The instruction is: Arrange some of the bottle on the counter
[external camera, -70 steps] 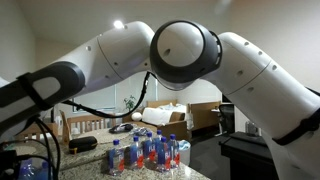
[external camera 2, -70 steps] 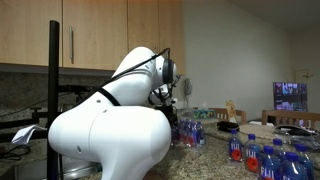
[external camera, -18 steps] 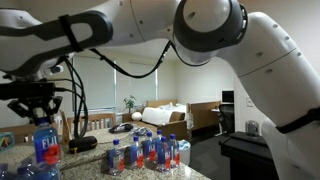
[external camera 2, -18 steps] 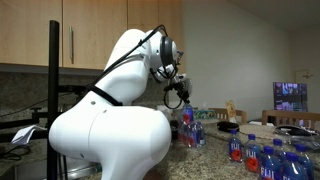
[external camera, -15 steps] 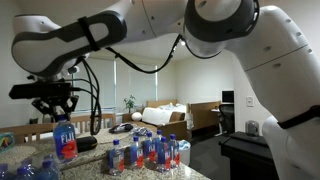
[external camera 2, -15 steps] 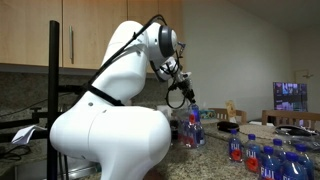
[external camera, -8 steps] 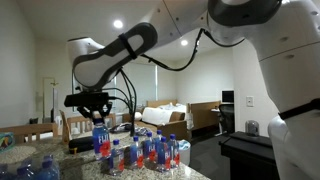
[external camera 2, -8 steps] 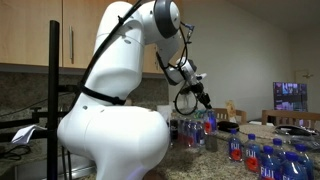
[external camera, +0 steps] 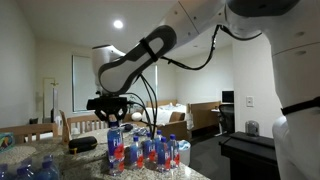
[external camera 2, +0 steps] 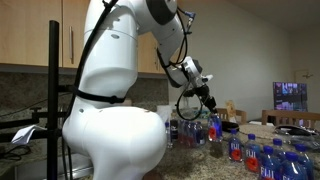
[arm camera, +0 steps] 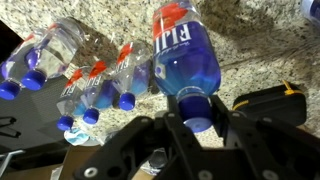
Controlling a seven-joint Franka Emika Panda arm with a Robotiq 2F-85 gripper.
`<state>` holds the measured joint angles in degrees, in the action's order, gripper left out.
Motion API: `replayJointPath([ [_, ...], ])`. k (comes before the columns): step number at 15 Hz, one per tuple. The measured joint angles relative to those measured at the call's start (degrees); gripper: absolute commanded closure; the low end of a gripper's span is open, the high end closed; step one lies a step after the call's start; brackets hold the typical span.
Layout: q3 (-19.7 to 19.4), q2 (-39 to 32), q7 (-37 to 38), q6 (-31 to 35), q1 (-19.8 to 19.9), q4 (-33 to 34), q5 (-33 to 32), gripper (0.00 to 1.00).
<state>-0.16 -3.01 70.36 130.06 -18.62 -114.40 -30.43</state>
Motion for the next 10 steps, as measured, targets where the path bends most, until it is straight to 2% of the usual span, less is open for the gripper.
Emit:
replayJointPath([
  [5, 1.97, -0.52, 2.56, -0.02, 2.51, -0.60, -0.52, 0.90],
  [10, 1.45, 2.35, 3.54, 2.93, 8.37, -6.07, -1.30, 0.90],
])
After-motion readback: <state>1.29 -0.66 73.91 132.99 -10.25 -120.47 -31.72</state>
